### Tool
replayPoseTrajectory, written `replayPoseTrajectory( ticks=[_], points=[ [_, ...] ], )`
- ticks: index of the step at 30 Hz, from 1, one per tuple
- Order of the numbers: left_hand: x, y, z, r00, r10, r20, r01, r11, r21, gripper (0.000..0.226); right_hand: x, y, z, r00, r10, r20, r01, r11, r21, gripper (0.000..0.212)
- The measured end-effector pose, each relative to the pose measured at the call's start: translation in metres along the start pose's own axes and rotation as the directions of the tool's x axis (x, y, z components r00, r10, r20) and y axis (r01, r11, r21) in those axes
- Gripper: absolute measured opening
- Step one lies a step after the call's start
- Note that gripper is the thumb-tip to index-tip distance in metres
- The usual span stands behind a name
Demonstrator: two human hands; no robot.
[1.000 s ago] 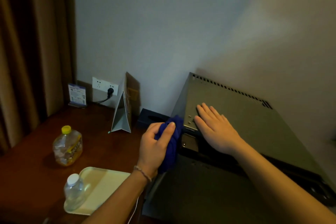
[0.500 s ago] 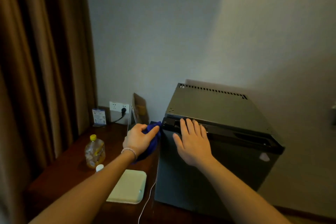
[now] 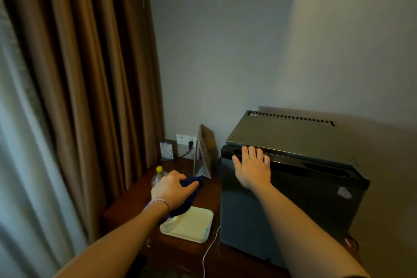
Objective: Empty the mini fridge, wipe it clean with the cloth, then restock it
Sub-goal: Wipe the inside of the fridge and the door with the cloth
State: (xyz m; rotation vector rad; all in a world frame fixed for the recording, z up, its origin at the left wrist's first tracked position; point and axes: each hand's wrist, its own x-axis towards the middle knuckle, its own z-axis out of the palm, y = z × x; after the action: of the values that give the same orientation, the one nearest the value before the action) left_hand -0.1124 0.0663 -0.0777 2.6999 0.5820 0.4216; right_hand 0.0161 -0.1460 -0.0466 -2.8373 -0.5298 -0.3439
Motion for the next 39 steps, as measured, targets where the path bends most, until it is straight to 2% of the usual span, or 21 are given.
replayPoseTrajectory(
  ticks=[8,11,14,18,20,25,30,34,39],
  points=[
    [-0.021,-0.044,-0.035,0.998,-0.022,-0.058,0.024,0.999,0.040,0.047,-0.041,-0.029,-0.016,1.000,0.016,-0.003,-0.016,1.000,0.009,0.069],
    [-0.027,-0.049,-0.036,0.999,-0.011,-0.035,0.012,1.000,0.021,0.047,-0.076,-0.034,-0.029,1.000,0.023,0.018,-0.025,0.996,0.090,0.068],
    [-0.038,-0.041,-0.029,0.998,0.054,0.016,-0.054,0.999,-0.006,0.042,-0.114,-0.032,-0.049,0.998,0.049,0.030,-0.052,0.994,0.099,0.061],
    [-0.054,-0.020,-0.018,0.983,0.167,0.078,-0.161,0.984,-0.082,0.041,-0.169,-0.017,-0.080,0.972,0.098,0.214,-0.121,0.988,0.096,0.042],
    [-0.061,-0.006,-0.014,0.975,0.205,0.087,-0.196,0.975,-0.100,0.043,-0.195,-0.003,-0.099,0.942,0.123,0.311,-0.149,0.987,0.062,0.039],
    [-0.086,0.029,0.012,0.933,0.339,0.121,-0.326,0.938,-0.114,0.047,-0.250,0.035,-0.127,0.880,0.202,0.429,-0.208,0.977,-0.034,0.067],
    [-0.110,0.058,0.038,0.884,0.443,0.152,-0.432,0.896,-0.101,0.045,-0.280,0.065,-0.142,0.808,0.375,0.454,-0.356,0.925,-0.131,0.076],
    [-0.117,0.072,0.047,0.881,0.446,0.160,-0.440,0.895,-0.073,0.046,-0.288,0.082,-0.143,0.791,0.447,0.417,-0.392,0.894,-0.216,0.076],
    [-0.113,0.095,0.051,0.901,0.406,0.152,-0.400,0.914,-0.071,0.041,-0.301,0.116,-0.128,0.846,0.515,0.136,-0.469,0.841,-0.271,0.073]
  ],
)
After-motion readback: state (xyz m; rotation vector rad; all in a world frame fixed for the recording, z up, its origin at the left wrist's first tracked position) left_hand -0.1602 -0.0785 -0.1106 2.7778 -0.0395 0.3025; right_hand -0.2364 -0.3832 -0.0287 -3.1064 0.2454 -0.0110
